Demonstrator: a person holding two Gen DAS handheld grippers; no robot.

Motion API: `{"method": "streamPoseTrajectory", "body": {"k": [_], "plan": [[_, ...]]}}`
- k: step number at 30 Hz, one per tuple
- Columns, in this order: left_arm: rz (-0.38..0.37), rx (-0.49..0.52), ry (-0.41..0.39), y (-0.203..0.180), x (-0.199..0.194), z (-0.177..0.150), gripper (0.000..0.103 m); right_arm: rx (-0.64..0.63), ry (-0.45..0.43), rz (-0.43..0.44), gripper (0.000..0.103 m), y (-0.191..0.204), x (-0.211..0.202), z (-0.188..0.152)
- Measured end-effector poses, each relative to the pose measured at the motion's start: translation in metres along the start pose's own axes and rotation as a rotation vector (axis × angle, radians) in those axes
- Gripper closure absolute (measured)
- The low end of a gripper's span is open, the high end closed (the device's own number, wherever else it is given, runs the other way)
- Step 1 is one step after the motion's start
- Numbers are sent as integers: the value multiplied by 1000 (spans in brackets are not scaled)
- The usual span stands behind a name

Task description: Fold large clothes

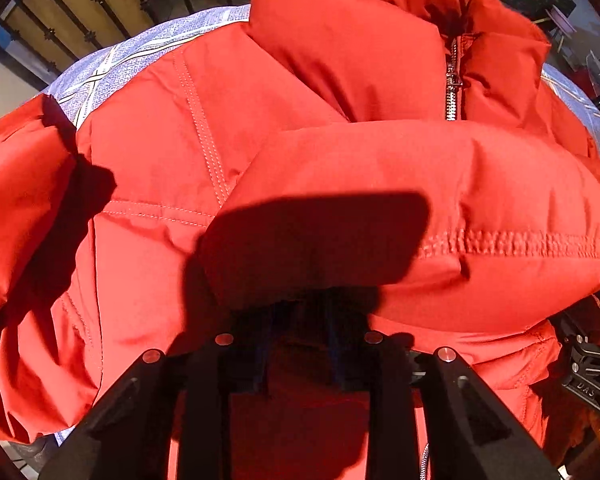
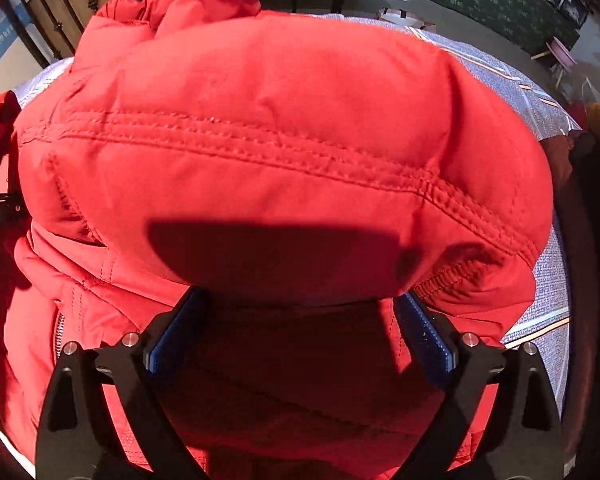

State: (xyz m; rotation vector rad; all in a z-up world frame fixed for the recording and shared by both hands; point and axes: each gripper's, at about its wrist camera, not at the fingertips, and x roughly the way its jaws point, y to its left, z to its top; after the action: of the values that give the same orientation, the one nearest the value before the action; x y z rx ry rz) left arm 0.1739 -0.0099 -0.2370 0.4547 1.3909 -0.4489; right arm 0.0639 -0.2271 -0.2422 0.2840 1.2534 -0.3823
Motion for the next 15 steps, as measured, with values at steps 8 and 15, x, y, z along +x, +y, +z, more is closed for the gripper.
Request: {"method": "streamPoseTrajectory", "body": {"k": [8, 15], "plan": [[47, -4, -37, -5, 6, -7, 66, 32, 61, 7, 6, -9, 15, 12], [138, -91, -27, 21, -3, -13, 7, 92, 49, 49, 5, -22, 12, 11]]}}
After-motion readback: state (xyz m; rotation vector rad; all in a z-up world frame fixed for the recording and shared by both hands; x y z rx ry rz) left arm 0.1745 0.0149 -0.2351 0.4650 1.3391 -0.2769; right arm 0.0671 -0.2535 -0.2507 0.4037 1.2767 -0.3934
